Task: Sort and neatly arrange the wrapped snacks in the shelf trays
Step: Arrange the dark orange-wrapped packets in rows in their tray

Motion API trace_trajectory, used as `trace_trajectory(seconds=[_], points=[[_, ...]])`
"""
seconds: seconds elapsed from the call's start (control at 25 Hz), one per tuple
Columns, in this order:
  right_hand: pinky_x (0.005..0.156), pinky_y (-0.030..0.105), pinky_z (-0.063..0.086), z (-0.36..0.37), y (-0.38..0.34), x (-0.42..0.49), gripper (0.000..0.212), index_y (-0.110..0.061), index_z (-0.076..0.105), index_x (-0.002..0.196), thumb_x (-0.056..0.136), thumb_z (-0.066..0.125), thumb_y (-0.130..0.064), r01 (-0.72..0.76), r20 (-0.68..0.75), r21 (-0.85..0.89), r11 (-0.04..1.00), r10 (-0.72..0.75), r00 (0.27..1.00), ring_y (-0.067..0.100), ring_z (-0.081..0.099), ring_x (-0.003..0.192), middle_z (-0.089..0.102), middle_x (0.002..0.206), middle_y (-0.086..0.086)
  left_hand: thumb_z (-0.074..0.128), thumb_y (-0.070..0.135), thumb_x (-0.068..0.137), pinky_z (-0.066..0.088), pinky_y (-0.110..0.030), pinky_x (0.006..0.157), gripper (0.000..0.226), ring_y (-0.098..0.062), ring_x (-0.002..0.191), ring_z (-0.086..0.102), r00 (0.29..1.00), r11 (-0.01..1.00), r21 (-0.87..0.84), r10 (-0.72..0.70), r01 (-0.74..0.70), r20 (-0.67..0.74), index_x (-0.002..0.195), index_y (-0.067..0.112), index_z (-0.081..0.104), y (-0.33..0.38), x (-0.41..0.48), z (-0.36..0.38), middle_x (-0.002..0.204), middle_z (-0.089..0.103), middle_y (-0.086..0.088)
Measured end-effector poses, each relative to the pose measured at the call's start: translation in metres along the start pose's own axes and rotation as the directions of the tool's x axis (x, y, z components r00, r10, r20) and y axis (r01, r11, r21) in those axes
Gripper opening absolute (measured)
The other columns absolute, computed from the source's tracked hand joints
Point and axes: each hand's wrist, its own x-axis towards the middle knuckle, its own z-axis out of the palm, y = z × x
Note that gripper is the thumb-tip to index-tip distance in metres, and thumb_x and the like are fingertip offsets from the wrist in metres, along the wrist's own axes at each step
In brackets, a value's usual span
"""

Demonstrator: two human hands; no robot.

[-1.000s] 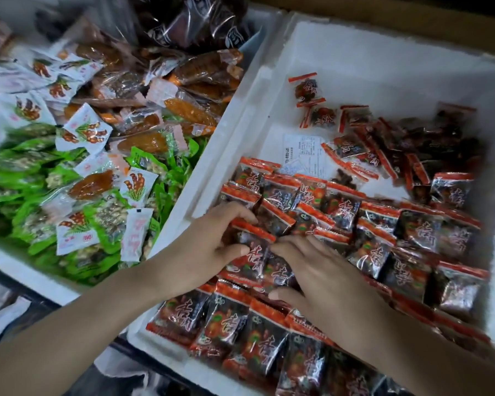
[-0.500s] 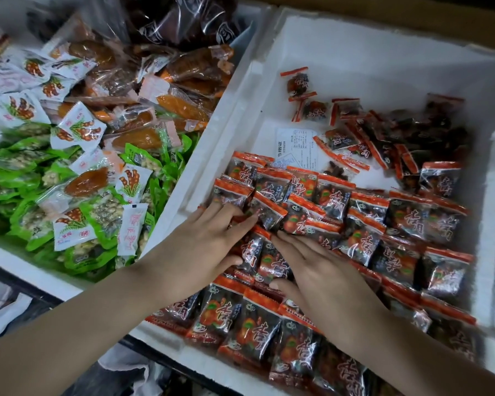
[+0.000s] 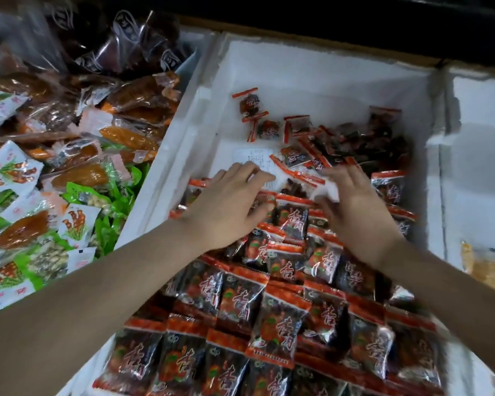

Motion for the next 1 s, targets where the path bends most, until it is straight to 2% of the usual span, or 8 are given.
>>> trace_trajectory(seconds=[0.2,0.36,0.48,0.6,0.72,0.84,0.92,1.0], points=[[0.109,0.041,0.023,0.000,0.058,0.050,0.079,-0.005,0.022,0.146,0.085,0.066,-0.030,-0.295,0.135,-0.140,0.945,0.314,0.940,0.037,0.029,0.132,0.030,0.147,0.019,0.040,0.036,0.100,0.026,-0.038,0.111,0.054,-0.025,0.136,0.030,0.986,0.992,-0.040,-0.114,0.120,0.125,0.147,0.015,0.025,0.002,0.089,0.031,0.149,0.031,-0.011],[0.102,0.038,0.038,0.003,0.063,0.064,0.077,-0.012,0.033,0.142,0.079,0.070,-0.035,-0.271,0.131,-0.066,0.960,0.278,0.952,0.033,0.042,0.126,0.044,0.138,0.014,0.049,0.037,0.097,0.024,-0.043,0.115,0.060,-0.030,0.140,0.025,0.962,0.964,-0.127,-0.210,0.234,0.176,0.147,0.013,0.026,0.005,0.125,0.049,0.152,0.027,-0.013],[0.097,0.036,0.045,-0.003,0.067,0.063,0.073,-0.021,0.036,0.140,0.076,0.072,-0.026,-0.259,0.166,0.079,0.963,0.244,0.956,0.028,0.054,0.115,0.057,0.126,0.009,0.060,0.035,0.090,0.027,-0.042,0.111,0.064,-0.034,0.134,0.031,0.967,0.969,-0.030,-0.240,0.243,0.090,0.142,0.010,0.031,0.008,0.136,0.056,0.144,0.033,-0.017],[0.097,0.041,0.046,-0.009,0.073,0.061,0.059,-0.021,0.042,0.136,0.081,0.063,-0.026,-0.225,0.141,0.112,0.968,0.208,0.968,0.030,0.057,0.111,0.062,0.120,0.012,0.071,0.037,0.081,0.030,-0.040,0.107,0.075,-0.033,0.128,0.036,0.953,0.954,0.000,-0.301,0.301,0.028,0.137,0.005,0.033,0.012,0.142,0.059,0.137,0.038,-0.018],[0.093,0.040,0.046,-0.010,0.073,0.061,0.037,-0.019,0.055,0.128,0.091,0.053,-0.017,-0.136,-0.028,0.076,0.988,0.139,0.990,0.031,0.060,0.107,0.066,0.116,0.011,0.076,0.028,0.078,0.034,-0.036,0.103,0.073,-0.031,0.124,0.037,0.934,0.919,-0.170,-0.354,0.356,0.045,0.134,0.005,0.037,0.012,0.143,0.058,0.134,0.038,-0.017],[0.086,0.041,0.049,-0.015,0.062,0.064,0.034,-0.015,0.057,0.125,0.092,0.056,-0.013,-0.074,-0.147,0.097,0.993,0.087,0.985,0.032,0.062,0.101,0.067,0.112,0.011,0.070,0.017,0.083,0.038,-0.027,0.089,0.047,-0.026,0.114,0.048,0.948,0.901,-0.317,-0.318,0.296,-0.018,0.123,0.005,0.048,0.007,0.137,0.053,0.122,0.051,-0.012],[0.089,0.033,0.047,-0.019,0.049,0.064,0.033,-0.011,0.061,0.121,0.089,0.063,-0.016,-0.038,-0.220,0.231,0.972,0.091,0.971,0.026,0.063,0.102,0.066,0.112,0.009,0.062,0.013,0.089,0.039,-0.025,0.079,0.033,-0.023,0.099,0.055,0.929,0.860,-0.420,-0.357,0.288,-0.094,0.117,0.003,0.048,0.006,0.128,0.043,0.109,0.058,-0.007],[0.086,0.017,0.045,-0.025,0.035,0.060,0.032,-0.012,0.066,0.113,0.083,0.069,-0.021,-0.071,-0.241,0.371,0.926,0.169,0.956,0.013,0.061,0.097,0.065,0.107,0.000,0.054,0.013,0.094,0.044,-0.028,0.081,0.028,-0.026,0.100,0.059,0.882,0.746,-0.604,-0.449,0.281,-0.144,0.119,0.002,0.047,0.005,0.119,0.035,0.111,0.062,-0.011]])
